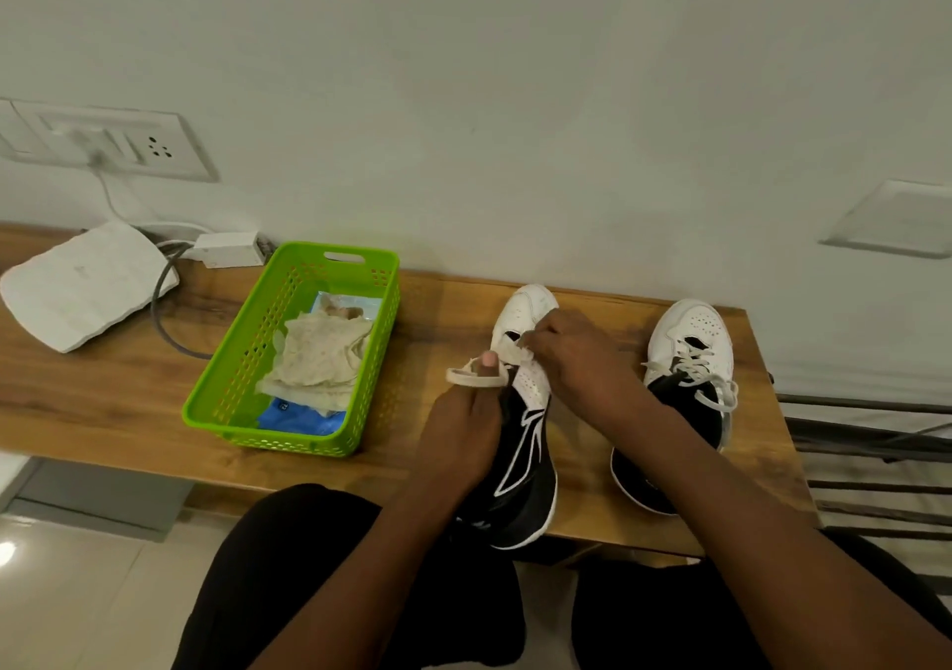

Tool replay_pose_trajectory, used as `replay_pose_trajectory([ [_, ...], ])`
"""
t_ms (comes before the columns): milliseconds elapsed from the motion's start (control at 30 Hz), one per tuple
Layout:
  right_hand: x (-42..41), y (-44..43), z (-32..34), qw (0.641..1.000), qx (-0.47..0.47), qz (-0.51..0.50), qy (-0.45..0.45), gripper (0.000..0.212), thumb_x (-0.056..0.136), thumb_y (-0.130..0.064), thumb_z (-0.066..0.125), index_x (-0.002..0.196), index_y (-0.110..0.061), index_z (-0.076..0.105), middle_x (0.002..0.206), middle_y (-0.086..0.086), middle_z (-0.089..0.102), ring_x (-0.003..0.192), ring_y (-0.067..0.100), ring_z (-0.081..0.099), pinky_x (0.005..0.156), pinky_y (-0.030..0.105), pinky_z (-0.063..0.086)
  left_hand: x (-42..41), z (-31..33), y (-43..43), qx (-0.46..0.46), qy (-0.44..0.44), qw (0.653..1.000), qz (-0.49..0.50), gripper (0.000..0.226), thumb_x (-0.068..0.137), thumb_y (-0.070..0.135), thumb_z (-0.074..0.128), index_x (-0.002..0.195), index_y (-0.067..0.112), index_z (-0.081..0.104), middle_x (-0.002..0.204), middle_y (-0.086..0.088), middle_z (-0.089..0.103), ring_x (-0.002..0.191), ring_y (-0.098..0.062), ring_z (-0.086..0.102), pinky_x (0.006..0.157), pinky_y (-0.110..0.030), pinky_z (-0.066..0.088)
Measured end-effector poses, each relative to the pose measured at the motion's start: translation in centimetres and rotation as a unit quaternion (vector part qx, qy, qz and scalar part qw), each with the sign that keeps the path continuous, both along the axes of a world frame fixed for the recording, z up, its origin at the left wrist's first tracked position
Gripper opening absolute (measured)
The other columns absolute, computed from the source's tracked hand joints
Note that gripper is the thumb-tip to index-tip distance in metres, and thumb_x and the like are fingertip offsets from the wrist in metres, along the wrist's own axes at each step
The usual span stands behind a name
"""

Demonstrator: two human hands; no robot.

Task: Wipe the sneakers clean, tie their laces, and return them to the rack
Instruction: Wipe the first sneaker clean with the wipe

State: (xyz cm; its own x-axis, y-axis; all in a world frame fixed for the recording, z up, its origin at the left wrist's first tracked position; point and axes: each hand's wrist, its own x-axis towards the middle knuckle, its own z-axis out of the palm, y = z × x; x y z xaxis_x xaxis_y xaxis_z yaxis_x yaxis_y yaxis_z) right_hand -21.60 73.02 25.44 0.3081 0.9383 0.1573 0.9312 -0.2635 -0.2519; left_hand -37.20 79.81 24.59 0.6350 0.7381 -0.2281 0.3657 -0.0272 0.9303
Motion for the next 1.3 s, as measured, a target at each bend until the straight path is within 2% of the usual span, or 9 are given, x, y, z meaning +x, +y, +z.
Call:
replay_pose_trajectory([
  [267, -0.1, -1.4, 0.7, 0.994, -0.015, -0.050, 0.097, 0.040, 0.086, -0.014, 0.065, 0.126, -0.020, 0.062, 0.117, 0.007, 0.055, 0.104, 0.023, 0.055, 0.080, 0.030, 0.045, -0.7, 0.4, 2.2, 0.082, 0.082, 0.974, -0.197, 0.041, 0.077, 0.056, 0.073, 0.104, 0.026, 0.066, 0.100, 0.011, 0.073, 0.095, -0.008, 0.067, 0.089, -0.037, 0.054],
  [433, 1.3, -2.6, 1.1, 0.993, -0.077, -0.015, 0.092, 0.047, 0.086, -0.014, 0.068, 0.131, -0.023, 0.059, 0.121, 0.002, 0.055, 0.108, 0.020, 0.055, 0.089, 0.032, 0.045, -0.4, 0.8, 3.0, -0.007, 0.011, 0.978, -0.206, 0.021, 0.088, 0.031, 0.071, 0.108, 0.025, 0.070, 0.103, 0.010, 0.075, 0.098, -0.007, 0.070, 0.087, -0.030, 0.053],
  [700, 0.4, -2.9, 0.9, 0.986, 0.046, -0.074, 0.139, 0.022, 0.089, -0.014, 0.066, 0.108, -0.018, 0.074, 0.108, 0.004, 0.070, 0.100, 0.021, 0.064, 0.090, 0.040, 0.050, 0.4, 1.2, 3.8, -0.119, -0.007, 0.972, -0.205, 0.017, 0.082, 0.011, 0.062, 0.097, 0.010, 0.069, 0.088, -0.004, 0.073, 0.081, -0.017, 0.067, 0.077, -0.030, 0.049],
  [800, -3.3, -3.4, 1.5, 0.968, 0.080, -0.028, 0.236, 0.016, 0.090, -0.016, 0.065, 0.102, -0.021, 0.075, 0.098, -0.003, 0.072, 0.091, 0.011, 0.065, 0.082, 0.034, 0.052, 0.6, 1.6, 3.6, -0.108, -0.038, 0.974, -0.195, 0.015, 0.085, 0.010, 0.053, 0.085, 0.012, 0.068, 0.083, -0.001, 0.069, 0.076, -0.012, 0.062, 0.075, -0.031, 0.048],
  [933, -5.4, -3.9, 2.8, 0.881, 0.120, -0.068, 0.453, 0.015, 0.087, -0.020, 0.072, 0.101, -0.018, 0.076, 0.089, 0.005, 0.075, 0.082, 0.026, 0.070, 0.079, 0.042, 0.057, 0.5, 1.8, 3.0, -0.178, -0.067, 0.963, -0.191, 0.033, 0.092, 0.023, 0.044, 0.072, 0.012, 0.068, 0.071, -0.001, 0.067, 0.064, -0.008, 0.062, 0.069, -0.025, 0.049],
  [1067, -3.2, -1.9, 4.8, 0.624, 0.226, -0.096, 0.742, 0.014, 0.084, -0.002, 0.065, 0.096, -0.005, 0.072, 0.092, 0.012, 0.074, 0.083, 0.019, 0.071, 0.079, 0.032, 0.060, 1.1, 1.9, 2.8, -0.158, -0.034, 0.967, -0.197, 0.024, 0.092, 0.019, 0.049, 0.070, 0.014, 0.059, 0.068, 0.000, 0.062, 0.066, -0.011, 0.057, 0.064, -0.023, 0.043],
  [1133, -2.2, -0.3, 4.7, 0.566, 0.287, -0.118, 0.763, 0.021, 0.082, -0.003, 0.066, 0.103, -0.001, 0.069, 0.097, 0.014, 0.073, 0.088, 0.022, 0.070, 0.087, 0.039, 0.058, 1.1, 1.8, 2.9, -0.111, 0.001, 0.968, -0.226, 0.020, 0.083, 0.030, 0.057, 0.081, 0.012, 0.063, 0.080, -0.005, 0.065, 0.079, -0.017, 0.060, 0.073, -0.030, 0.043],
  [1200, -1.6, 0.5, 3.4, 0.629, 0.308, -0.168, 0.694, 0.025, 0.083, -0.007, 0.070, 0.108, -0.001, 0.069, 0.099, 0.013, 0.074, 0.091, 0.024, 0.071, 0.090, 0.047, 0.056, 1.0, 1.2, 3.0, -0.106, 0.000, 0.973, -0.204, 0.030, 0.093, 0.043, 0.061, 0.092, 0.015, 0.072, 0.091, -0.001, 0.076, 0.085, -0.014, 0.069, 0.078, -0.028, 0.050],
  [1300, -0.5, -0.9, 1.7, 0.821, 0.235, -0.231, 0.467, 0.023, 0.084, -0.018, 0.075, 0.107, -0.014, 0.073, 0.101, 0.002, 0.074, 0.095, 0.018, 0.070, 0.090, 0.043, 0.056, 1.3, 1.2, 3.3, -0.058, 0.034, 0.989, -0.133, 0.062, 0.097, 0.067, 0.029, 0.083, 0.025, 0.073, 0.086, 0.006, 0.074, 0.082, -0.005, 0.065, 0.077, -0.027, 0.047],
])
